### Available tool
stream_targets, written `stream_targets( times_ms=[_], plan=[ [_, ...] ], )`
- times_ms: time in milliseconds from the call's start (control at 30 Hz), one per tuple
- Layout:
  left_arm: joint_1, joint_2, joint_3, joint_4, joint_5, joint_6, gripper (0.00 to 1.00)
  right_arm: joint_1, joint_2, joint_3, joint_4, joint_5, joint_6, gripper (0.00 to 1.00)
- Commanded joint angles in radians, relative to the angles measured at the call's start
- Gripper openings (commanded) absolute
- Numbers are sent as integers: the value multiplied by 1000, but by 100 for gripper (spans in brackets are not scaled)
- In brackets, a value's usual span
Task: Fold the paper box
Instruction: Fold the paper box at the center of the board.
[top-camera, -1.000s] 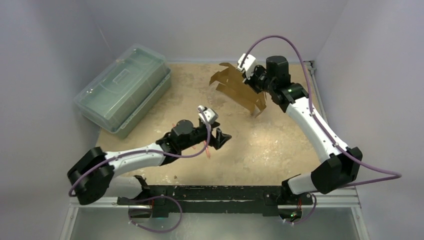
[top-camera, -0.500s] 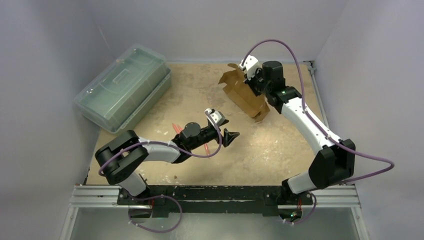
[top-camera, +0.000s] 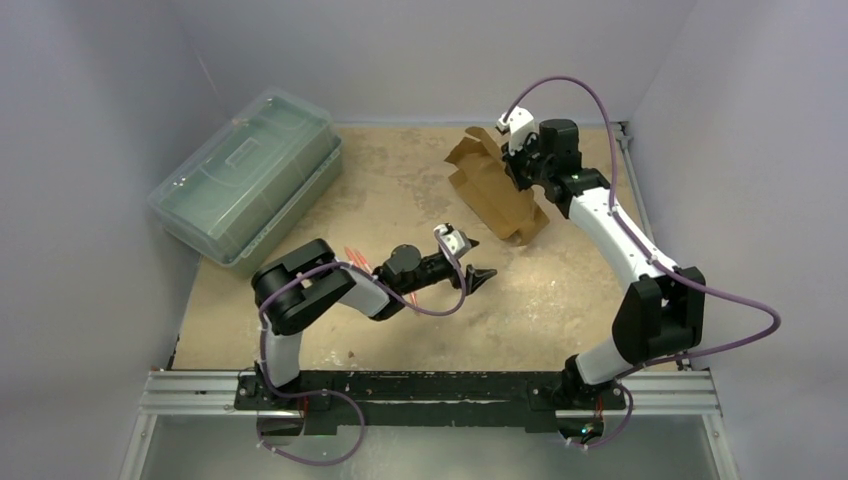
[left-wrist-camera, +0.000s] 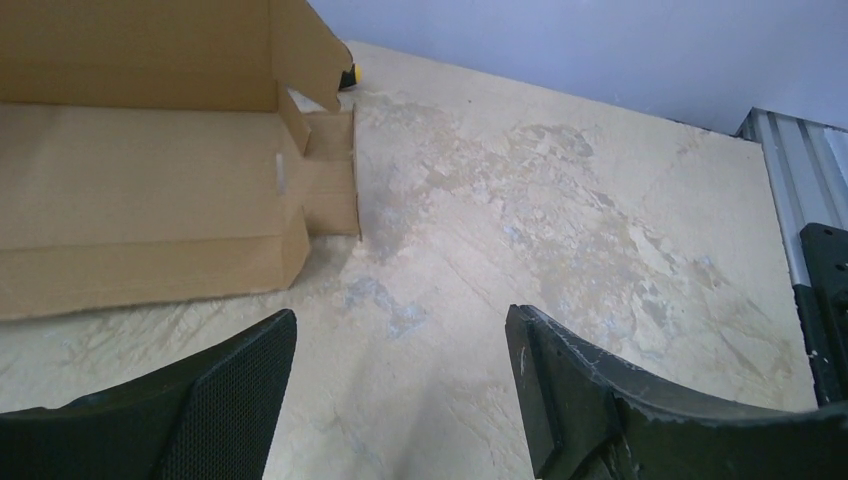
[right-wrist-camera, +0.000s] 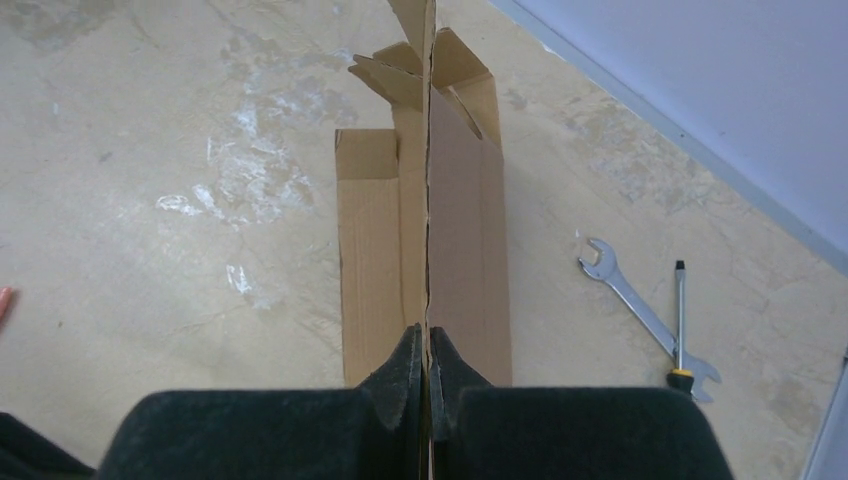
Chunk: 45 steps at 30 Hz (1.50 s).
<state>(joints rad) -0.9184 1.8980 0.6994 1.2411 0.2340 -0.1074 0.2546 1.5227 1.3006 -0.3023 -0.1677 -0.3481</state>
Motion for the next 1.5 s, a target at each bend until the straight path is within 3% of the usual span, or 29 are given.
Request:
stream_targets(
  times_ms=[0,400,633,1033,1100,1300,1467],
  plan=[
    [0,60,111,135,45,27,77,1,-35,32,7,-79,56,0],
    [-26,243,344,13,4,60,73,1,-24,50,-20,-62,72,0],
    [-27,345,482,-85,31,56,56,5,-31,57,-33,-76,77,0],
    [-27,413,574,-141,-8,46,40,22,-49,52,-40,-72,77,0],
    [-27,417,583,-152,-4,47,35,24,-51,52,-40,-70,77,0],
    [-27,418,596,-196,1,54,0,28,-57,48,-40,-57,71,0],
    [-27,331,488,-153,-17,25,0,27,-76,29,-38,-18,37,0]
  ],
)
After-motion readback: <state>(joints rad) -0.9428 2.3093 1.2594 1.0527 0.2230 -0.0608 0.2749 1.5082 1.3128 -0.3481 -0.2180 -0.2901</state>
